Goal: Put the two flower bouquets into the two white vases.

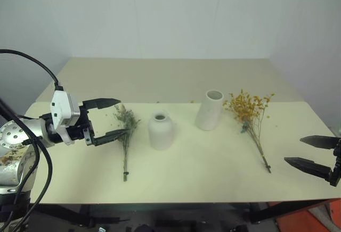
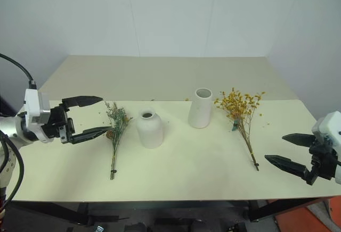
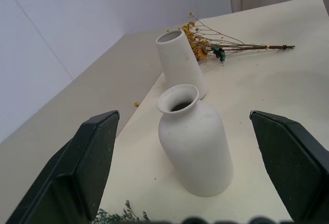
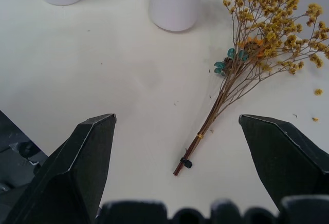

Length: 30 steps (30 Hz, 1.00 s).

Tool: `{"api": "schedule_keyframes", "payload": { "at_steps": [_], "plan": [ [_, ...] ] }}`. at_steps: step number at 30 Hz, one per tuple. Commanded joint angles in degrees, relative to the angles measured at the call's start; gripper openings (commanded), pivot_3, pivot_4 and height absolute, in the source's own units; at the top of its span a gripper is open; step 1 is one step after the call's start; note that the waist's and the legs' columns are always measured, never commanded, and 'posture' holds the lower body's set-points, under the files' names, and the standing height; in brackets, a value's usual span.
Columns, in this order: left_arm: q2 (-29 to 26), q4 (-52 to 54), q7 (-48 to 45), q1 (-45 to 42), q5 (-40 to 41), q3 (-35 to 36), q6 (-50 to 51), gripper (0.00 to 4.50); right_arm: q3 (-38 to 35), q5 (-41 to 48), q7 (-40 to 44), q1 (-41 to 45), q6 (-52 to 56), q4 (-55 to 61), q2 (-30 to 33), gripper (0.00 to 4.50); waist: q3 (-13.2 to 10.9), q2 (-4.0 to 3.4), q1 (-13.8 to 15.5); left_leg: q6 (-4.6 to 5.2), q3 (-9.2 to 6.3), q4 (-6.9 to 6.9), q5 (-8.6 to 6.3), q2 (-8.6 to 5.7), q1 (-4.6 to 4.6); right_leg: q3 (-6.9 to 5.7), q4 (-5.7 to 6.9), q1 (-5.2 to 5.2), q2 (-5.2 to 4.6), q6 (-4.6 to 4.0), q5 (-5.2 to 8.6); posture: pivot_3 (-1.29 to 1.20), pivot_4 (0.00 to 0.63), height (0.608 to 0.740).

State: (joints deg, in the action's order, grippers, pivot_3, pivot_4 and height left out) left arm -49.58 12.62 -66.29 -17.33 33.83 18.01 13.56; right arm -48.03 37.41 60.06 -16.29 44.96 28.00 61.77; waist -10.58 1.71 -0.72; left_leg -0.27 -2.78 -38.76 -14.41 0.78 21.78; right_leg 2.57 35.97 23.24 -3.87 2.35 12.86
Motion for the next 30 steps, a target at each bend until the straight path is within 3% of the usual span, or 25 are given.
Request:
{"api": "schedule_keyframes", "payload": {
  "at_steps": [1, 15, 26, 30],
  "plan": [
    [0.06, 1.47, 0.28, 0.01, 0.73, 0.72, -0.80, 4.45, -1.86, 0.12, -0.10, 0.72, 0.21, 0.40, -0.08, 4.50, 0.00, 0.00, -0.01, 0.00, 0.00, 0.00, 0.00, 0.00, 0.00, 0.00, 0.00, 0.00, 0.00, 0.00, 0.00, 0.00, 0.150, 0.740],
    [0.67, 0.45, -1.76, -5.31, 2.34, -4.08, 2.24, 4.45, -2.33, -2.54, -2.20, -2.01, -1.14, 2.86, -3.73, 4.50, 0.00, 0.01, 0.10, 0.00, 0.00, -0.01, 0.00, -0.01, 0.00, 0.00, 0.01, 0.00, 0.00, 0.01, 0.00, 0.00, 0.150, 0.740],
    [12.09, 3.00, 3.78, -25.96, 0.07, -20.89, 10.00, 4.45, 18.16, -11.65, -13.74, 11.01, -2.29, -6.21, -3.13, 4.50, 0.01, 0.03, -0.08, 0.00, -0.02, -0.06, 0.00, -0.06, 0.08, 0.02, -0.01, 0.01, 0.00, -0.01, -0.06, 0.00, 0.150, 0.740],
    [16.00, 0.54, 7.02, -32.56, -7.67, -29.82, 14.39, 4.45, 25.94, -14.97, -17.09, 18.38, -2.36, -11.62, -4.14, 4.50, 0.02, -0.01, -0.18, 0.01, -0.03, -0.12, 0.00, -0.10, 0.08, 0.05, 0.00, -0.01, 0.00, 0.04, -0.08, 0.00, 0.150, 0.740]
  ]
}}
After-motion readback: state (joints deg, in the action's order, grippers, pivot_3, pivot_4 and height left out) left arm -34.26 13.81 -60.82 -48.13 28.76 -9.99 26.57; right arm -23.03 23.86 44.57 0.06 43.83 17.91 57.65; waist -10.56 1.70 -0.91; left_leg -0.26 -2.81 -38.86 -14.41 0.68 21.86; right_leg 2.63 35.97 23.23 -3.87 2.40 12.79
